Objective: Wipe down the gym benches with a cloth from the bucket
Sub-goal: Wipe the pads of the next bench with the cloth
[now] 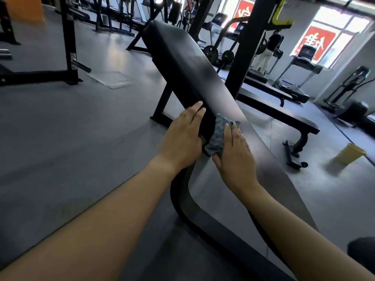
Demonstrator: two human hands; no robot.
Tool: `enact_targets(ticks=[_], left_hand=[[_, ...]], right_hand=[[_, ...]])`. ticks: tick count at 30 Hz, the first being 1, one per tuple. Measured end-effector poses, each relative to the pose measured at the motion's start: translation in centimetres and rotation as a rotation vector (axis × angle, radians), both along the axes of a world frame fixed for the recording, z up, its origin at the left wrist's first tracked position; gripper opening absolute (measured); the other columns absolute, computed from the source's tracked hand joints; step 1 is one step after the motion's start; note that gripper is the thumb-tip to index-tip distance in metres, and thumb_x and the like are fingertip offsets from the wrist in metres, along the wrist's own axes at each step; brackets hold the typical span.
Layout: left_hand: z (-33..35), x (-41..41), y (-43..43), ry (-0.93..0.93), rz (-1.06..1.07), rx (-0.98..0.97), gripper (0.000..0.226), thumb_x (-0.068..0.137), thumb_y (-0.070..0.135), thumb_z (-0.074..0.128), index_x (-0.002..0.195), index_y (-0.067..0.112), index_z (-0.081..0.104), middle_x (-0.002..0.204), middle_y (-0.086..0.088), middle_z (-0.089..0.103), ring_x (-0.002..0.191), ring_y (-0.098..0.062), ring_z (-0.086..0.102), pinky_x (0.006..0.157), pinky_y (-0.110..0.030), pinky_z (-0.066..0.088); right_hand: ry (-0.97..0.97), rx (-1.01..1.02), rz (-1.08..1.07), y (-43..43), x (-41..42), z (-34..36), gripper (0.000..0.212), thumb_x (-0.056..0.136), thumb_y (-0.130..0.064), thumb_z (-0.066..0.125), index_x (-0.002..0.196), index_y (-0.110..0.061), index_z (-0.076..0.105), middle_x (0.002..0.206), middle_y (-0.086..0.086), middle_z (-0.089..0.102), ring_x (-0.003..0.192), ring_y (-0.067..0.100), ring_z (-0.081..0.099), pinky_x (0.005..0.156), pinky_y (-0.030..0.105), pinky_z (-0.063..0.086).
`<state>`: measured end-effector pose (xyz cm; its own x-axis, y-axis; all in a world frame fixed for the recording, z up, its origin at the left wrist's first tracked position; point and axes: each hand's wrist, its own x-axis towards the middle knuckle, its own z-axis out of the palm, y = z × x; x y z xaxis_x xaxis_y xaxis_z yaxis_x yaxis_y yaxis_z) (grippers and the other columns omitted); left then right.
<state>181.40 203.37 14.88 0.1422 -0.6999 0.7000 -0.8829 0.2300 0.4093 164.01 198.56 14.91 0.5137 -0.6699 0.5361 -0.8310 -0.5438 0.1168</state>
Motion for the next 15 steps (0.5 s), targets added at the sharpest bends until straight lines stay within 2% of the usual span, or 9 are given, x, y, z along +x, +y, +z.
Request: enact_targets(ticks=[2, 5, 8, 10, 13, 15], left_hand=[[0.6, 0.6, 0.1, 0.085, 0.005, 0.011, 0.073, 0.083, 0.005, 0.051, 0.155, 0.007, 0.038, 0.166, -0.007, 0.027, 0.150, -0.029, 0.031, 0.124, -0.036, 0.026], [1.7, 1.9, 0.0, 0.253, 0.036, 0.011, 0.073, 0.090, 0.007, 0.054, 0.159, 0.011, 0.031, 0.170, -0.002, 0.014, 0.151, -0.021, 0.029, 0.113, -0.026, 0.031], [2.3, 3.2, -0.9, 0.305, 0.021, 0.023, 0.074, 0.094, 0.010, 0.055, 0.162, 0.013, 0.025, 0.172, 0.001, 0.008, 0.151, -0.018, 0.029, 0.109, -0.020, 0.030], [2.1, 3.7, -1.6, 0.319, 0.013, -0.009, 0.071, 0.095, 0.010, 0.055, 0.160, 0.013, 0.028, 0.170, 0.001, 0.013, 0.146, -0.022, 0.038, 0.108, -0.021, 0.035], [1.9, 4.1, -2.8, 0.341, 0.048, -0.109, 0.058, 0.093, 0.008, 0.053, 0.151, 0.012, 0.041, 0.163, 0.000, 0.028, 0.143, -0.023, 0.040, 0.112, -0.037, 0.043], [2.2, 4.7, -3.4, 0.343, 0.074, -0.184, 0.048, 0.092, 0.004, 0.052, 0.139, 0.012, 0.051, 0.152, -0.001, 0.039, 0.131, -0.022, 0.046, 0.103, -0.039, 0.049]], right_hand=[[0.005, -0.006, -0.028, 0.1, 0.1, -0.1, 0.088, 0.091, -0.041, 0.065, 0.156, -0.002, 0.021, 0.158, 0.024, 0.029, 0.146, 0.039, 0.031, 0.120, 0.048, 0.032], [0.037, -0.020, -0.053, -0.7, 2.0, 0.9, 0.087, 0.095, -0.045, 0.061, 0.156, 0.001, 0.020, 0.157, 0.025, 0.030, 0.146, 0.040, 0.030, 0.121, 0.048, 0.028], [0.017, -0.025, -0.008, -2.1, 5.1, 3.0, 0.085, 0.098, -0.051, 0.053, 0.156, 0.002, 0.019, 0.159, 0.024, 0.029, 0.148, 0.038, 0.028, 0.123, 0.046, 0.026], [-0.019, -0.027, 0.056, -3.2, 7.5, 4.5, 0.085, 0.098, -0.052, 0.052, 0.155, 0.001, 0.020, 0.160, 0.023, 0.029, 0.149, 0.037, 0.027, 0.123, 0.046, 0.026], [-0.027, -0.057, 0.122, -4.8, 9.9, 5.8, 0.086, 0.097, -0.056, 0.052, 0.156, -0.002, 0.020, 0.160, 0.021, 0.029, 0.148, 0.036, 0.029, 0.122, 0.046, 0.027], [-0.077, -0.036, 0.159, -5.1, 9.9, 5.7, 0.087, 0.096, -0.058, 0.053, 0.156, -0.004, 0.020, 0.161, 0.018, 0.028, 0.149, 0.032, 0.028, 0.122, 0.045, 0.029]])
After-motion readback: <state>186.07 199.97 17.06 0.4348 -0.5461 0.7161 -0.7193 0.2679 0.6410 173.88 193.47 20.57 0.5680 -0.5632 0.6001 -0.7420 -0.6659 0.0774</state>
